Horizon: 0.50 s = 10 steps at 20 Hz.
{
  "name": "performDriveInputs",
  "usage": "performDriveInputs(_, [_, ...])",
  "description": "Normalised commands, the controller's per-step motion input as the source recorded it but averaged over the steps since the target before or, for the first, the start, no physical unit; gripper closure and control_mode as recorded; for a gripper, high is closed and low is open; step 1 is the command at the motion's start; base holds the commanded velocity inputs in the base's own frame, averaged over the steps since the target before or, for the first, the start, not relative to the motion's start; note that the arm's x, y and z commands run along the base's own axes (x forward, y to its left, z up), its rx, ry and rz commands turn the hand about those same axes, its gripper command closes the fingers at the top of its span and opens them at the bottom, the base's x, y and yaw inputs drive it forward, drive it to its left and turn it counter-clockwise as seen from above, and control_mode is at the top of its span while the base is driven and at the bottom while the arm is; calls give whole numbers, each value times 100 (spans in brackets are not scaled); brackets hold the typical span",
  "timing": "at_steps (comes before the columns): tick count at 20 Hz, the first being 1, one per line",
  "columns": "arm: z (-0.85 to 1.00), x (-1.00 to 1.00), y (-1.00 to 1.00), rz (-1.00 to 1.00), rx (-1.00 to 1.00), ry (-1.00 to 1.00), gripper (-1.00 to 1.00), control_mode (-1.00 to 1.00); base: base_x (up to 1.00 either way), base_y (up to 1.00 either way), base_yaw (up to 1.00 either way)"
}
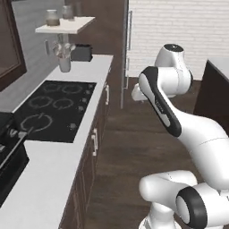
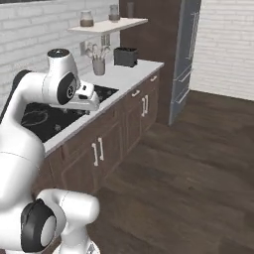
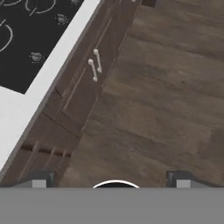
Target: Navigate to the stand mixer.
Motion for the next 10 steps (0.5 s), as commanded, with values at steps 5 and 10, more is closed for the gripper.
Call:
performDriveInputs(5, [0, 0, 0, 0, 0, 0, -100, 100, 0, -23, -76])
performDriveInputs(10, [0, 0, 0, 0, 0, 0, -100, 100, 5, -41, -68])
